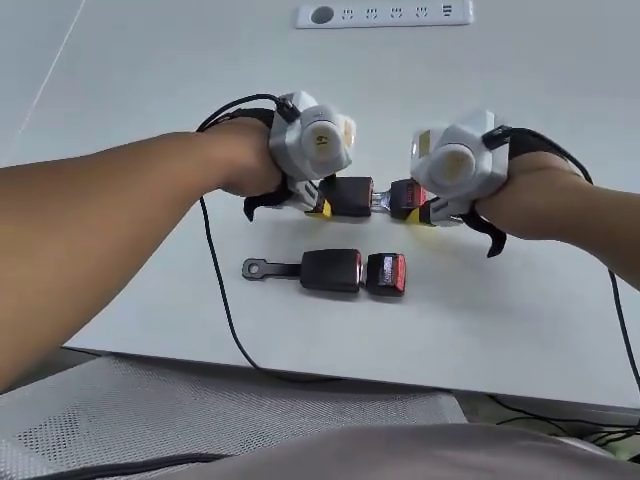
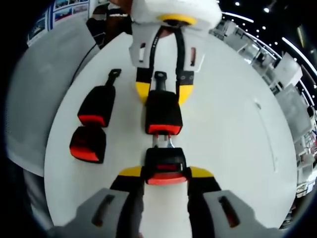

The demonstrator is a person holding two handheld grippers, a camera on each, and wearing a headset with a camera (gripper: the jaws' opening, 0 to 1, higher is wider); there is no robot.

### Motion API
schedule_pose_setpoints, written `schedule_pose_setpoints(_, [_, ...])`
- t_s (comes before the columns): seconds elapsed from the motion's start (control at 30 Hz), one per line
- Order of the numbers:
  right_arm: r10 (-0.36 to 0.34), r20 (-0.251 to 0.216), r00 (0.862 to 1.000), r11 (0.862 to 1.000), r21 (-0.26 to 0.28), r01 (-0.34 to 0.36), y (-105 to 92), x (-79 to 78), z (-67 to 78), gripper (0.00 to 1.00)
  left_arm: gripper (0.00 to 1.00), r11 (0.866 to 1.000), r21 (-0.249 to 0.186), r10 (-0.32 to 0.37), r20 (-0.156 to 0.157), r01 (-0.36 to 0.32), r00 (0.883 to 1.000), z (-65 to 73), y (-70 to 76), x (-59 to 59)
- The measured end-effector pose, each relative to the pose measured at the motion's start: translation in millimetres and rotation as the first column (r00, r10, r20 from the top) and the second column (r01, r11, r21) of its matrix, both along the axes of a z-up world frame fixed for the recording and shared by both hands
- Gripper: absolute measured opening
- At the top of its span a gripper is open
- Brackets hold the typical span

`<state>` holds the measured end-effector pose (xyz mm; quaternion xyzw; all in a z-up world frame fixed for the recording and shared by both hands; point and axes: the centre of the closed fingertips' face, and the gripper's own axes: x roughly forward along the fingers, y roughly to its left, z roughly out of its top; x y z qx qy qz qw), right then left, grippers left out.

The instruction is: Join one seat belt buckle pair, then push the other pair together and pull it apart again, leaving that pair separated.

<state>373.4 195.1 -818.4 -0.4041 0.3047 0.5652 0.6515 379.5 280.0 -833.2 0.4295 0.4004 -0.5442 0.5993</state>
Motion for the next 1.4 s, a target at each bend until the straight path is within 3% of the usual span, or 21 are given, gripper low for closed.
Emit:
schedule_pose_setpoints(0.47, [-0.021, -0.069, 0.997, 0.999, 0.037, 0.024, 2.5, -1.6, -2.5, 0.3, 0.3, 1.0, -0.003, -0.014, 0.008, 0.014, 1.0, 2.0, -0.7, -3.5])
schedule_pose_setpoints(0.77, [-0.031, -0.071, 0.997, 0.999, 0.04, 0.034, 18.4, -3.0, -2.6, 0.29, 0.3, 1.0, 0.008, -0.02, 0.005, 0.02, 1.0, 2.3, -0.6, -3.8])
schedule_pose_setpoints(1.4, [-0.028, -0.064, 0.998, 0.998, 0.05, 0.032, 5.0, -6.1, 0.2, 0.3, 0.31, 1.0, 0.014, -0.006, -0.001, 0.006, 1.0, 5.4, -2.8, -9.6])
